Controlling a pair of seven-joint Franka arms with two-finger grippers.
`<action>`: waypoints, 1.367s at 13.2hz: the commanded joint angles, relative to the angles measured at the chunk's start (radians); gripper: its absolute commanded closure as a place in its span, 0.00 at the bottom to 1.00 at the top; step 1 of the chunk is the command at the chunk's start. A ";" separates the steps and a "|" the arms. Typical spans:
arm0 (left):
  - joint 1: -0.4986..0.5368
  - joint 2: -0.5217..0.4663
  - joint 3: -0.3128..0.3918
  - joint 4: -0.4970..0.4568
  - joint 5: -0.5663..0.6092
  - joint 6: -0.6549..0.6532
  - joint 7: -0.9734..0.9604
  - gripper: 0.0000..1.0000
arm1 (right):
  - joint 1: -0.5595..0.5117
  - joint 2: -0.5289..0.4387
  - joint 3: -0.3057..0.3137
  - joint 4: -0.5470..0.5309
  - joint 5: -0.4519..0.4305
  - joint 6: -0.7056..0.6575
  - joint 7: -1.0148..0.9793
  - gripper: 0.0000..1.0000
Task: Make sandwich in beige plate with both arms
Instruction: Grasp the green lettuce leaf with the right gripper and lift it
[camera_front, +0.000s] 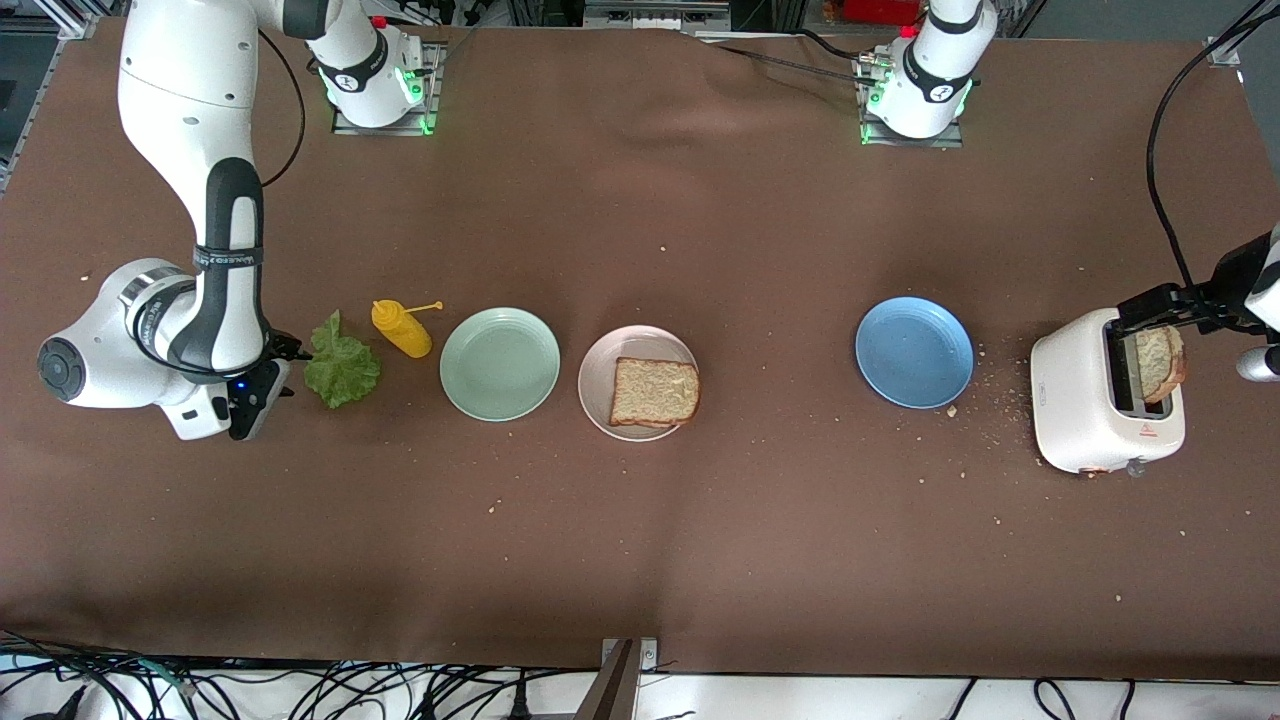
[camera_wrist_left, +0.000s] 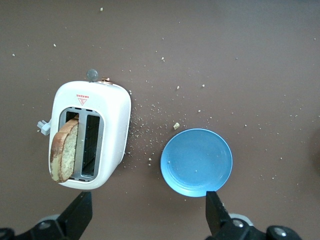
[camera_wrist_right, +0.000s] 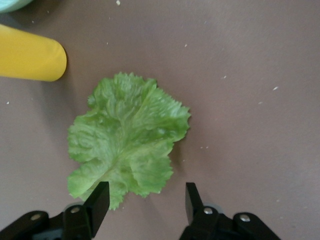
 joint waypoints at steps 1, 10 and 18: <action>0.010 -0.005 -0.010 -0.007 -0.001 -0.006 0.018 0.00 | 0.012 -0.010 0.002 -0.028 -0.001 0.020 0.012 0.31; 0.012 0.001 -0.010 -0.005 -0.003 -0.004 0.018 0.00 | 0.001 0.017 0.017 -0.022 0.057 0.050 -0.008 0.36; 0.009 0.004 -0.010 -0.010 -0.003 -0.004 0.018 0.00 | -0.007 0.035 0.026 -0.008 0.048 0.037 -0.010 1.00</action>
